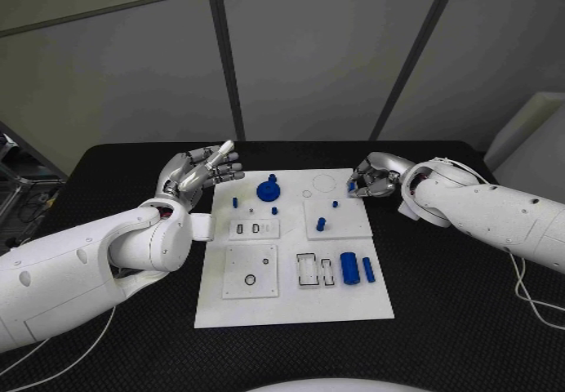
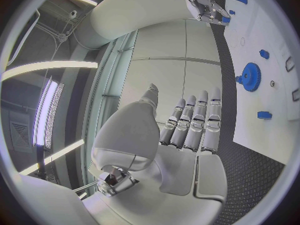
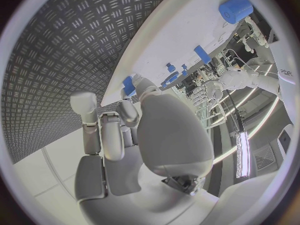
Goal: Assemble the parts on the task board
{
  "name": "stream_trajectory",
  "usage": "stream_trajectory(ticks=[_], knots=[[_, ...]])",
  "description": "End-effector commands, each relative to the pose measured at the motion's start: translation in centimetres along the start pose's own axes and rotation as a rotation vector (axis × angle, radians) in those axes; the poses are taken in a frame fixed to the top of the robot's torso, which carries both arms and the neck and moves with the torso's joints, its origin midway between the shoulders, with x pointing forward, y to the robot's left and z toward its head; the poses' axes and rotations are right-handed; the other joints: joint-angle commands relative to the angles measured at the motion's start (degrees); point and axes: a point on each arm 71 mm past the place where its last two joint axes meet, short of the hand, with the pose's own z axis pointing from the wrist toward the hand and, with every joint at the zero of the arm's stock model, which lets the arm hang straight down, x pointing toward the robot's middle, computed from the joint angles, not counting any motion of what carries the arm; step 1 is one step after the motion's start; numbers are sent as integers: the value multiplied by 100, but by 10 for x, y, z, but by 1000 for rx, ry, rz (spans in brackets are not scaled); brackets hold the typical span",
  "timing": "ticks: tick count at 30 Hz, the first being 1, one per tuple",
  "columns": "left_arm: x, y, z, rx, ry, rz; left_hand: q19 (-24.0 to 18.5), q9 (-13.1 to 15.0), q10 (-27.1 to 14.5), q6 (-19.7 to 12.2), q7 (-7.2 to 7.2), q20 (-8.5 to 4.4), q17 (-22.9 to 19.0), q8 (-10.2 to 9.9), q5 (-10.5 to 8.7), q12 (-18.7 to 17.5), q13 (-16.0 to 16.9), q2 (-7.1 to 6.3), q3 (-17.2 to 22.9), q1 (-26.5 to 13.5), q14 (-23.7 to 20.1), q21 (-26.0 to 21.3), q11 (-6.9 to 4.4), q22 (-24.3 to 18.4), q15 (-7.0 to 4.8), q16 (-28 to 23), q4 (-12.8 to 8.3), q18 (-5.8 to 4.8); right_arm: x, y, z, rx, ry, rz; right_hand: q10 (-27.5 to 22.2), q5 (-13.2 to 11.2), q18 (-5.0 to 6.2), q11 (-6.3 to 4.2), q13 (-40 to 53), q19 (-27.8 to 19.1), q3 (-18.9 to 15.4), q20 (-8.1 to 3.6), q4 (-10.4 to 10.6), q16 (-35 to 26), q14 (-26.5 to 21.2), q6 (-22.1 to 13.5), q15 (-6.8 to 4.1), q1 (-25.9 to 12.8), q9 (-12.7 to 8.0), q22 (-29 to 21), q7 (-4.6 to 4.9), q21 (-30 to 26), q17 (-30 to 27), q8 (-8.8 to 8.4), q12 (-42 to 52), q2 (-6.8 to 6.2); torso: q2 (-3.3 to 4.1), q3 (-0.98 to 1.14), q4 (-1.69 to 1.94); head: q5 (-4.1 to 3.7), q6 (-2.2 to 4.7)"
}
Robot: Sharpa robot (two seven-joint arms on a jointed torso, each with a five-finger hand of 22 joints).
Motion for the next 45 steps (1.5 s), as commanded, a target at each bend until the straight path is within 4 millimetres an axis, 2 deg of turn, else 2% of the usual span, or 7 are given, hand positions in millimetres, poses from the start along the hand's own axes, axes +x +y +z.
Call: stream_trajectory(ticks=[1,9,21,29,37,40,45], knots=[[1,-2,0,10,14,-2,-27,-5,14,12,394,-2,-9,-22,5,-29,-4,43,0,31,-23,-34,36,-7,-3,-21,-40,-82,-3,1,0,-4,-39,-4,-5,7,1,-53,5,30,65,-36,-23,36,424,73,-49,30,22,25,-24,41,655,52,15,92,-1,2,1,1,-6],[2,-1,0,9,15,-3,-27,-5,15,10,393,-2,-9,-23,5,-31,-4,48,2,42,-22,-34,36,-8,-3,-24,-48,-82,-6,6,0,-21,-79,1,-3,-87,-11,-75,14,64,260,-73,-115,53,434,76,-77,153,8,78,-39,73,700,71,12,184,-1,6,-4,3,-4],[0,-2,0,7,12,-1,-28,-5,16,6,391,-2,-10,-27,5,-36,-4,53,6,60,-21,-34,35,-8,-3,-28,-63,-82,-5,28,-11,-40,-77,27,-4,-154,-18,-52,10,75,361,-70,-134,58,436,26,-62,106,-16,99,-11,86,714,51,4,150,-31,-7,-15,32,8],[-4,-2,0,3,4,4,-29,-4,18,12,388,-1,-10,-29,5,-41,-4,58,10,83,-20,-35,35,-9,-2,-33,-84,-82,4,79,-15,-112,-38,43,14,-152,-20,-56,32,81,401,-67,-145,57,436,37,-62,104,-17,111,-18,93,714,59,23,154,-30,-14,-18,70,1],[-6,-1,1,2,-1,6,-29,-4,19,12,388,-1,-10,-30,5,-42,-4,60,12,90,-19,-35,35,-10,-3,-34,-89,-82,18,134,-15,-205,-5,31,29,-145,-22,-57,46,90,413,-67,-139,62,439,52,-63,84,-15,129,-20,102,726,67,37,151,-42,-50,-27,136,-12],[-7,-1,1,2,-2,7,-30,-4,21,16,387,-1,-11,-31,6,-45,-4,64,15,104,-18,-35,34,-10,-3,-37,-102,-82,26,154,-10,-230,16,30,37,-138,-24,-59,52,95,424,-67,-135,59,438,62,-65,68,-15,138,-23,107,720,74,43,150,-43,-66,-13,181,-20],[-7,-1,2,2,-4,8,-30,-4,21,16,387,-1,-11,-31,6,-45,-4,64,15,104,-18,-35,34,-10,-3,-37,-102,-82,36,177,-3,-252,31,19,37,-110,-22,-63,46,91,443,-68,-132,55,436,68,-67,51,-16,129,-28,103,712,79,39,151,-34,-53,-1,238,-33]])
